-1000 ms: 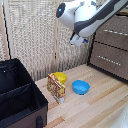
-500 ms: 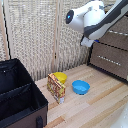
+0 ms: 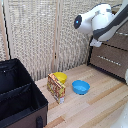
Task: Locate and clasp the grip of the topmost drawer. Steadily and circumspectly yank the drawer open. Discover and seize the nutrition bar using your clamp. Deposit the nutrition bar in the accessible drawer. Unclench the nutrition bar.
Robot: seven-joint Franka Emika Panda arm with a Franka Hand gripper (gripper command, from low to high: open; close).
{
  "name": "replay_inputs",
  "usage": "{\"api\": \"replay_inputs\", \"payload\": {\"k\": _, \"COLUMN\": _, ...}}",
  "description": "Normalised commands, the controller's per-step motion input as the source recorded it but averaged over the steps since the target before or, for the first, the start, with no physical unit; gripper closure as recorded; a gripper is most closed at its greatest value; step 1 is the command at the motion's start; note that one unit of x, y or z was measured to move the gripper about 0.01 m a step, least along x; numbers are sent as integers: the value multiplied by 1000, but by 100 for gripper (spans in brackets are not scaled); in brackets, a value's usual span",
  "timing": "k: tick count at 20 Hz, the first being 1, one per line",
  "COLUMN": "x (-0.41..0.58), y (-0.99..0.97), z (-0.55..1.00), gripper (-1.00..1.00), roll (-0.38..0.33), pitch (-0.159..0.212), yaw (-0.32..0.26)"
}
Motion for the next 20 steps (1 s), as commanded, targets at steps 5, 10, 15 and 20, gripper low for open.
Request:
{"api": "replay_inputs", "payload": {"k": 5, "x": -2, "y": -509, "z": 0, "gripper": -100, "roll": -116, "pitch": 22, "yaw": 130}}
{"api": "replay_inputs", "payload": {"k": 10, "x": -15, "y": -665, "z": 6, "gripper": -100, "roll": -18, "pitch": 3, "yaw": 123}}
{"api": "replay_inputs", "payload": {"k": 15, "x": 0, "y": -125, "z": 0, "gripper": 100, "roll": 18, "pitch": 1, "yaw": 31}}
{"api": "replay_inputs", "payload": {"k": 20, "x": 0, "y": -10, "z": 0, "gripper": 100, "roll": 6, "pitch": 0, "yaw": -17}}
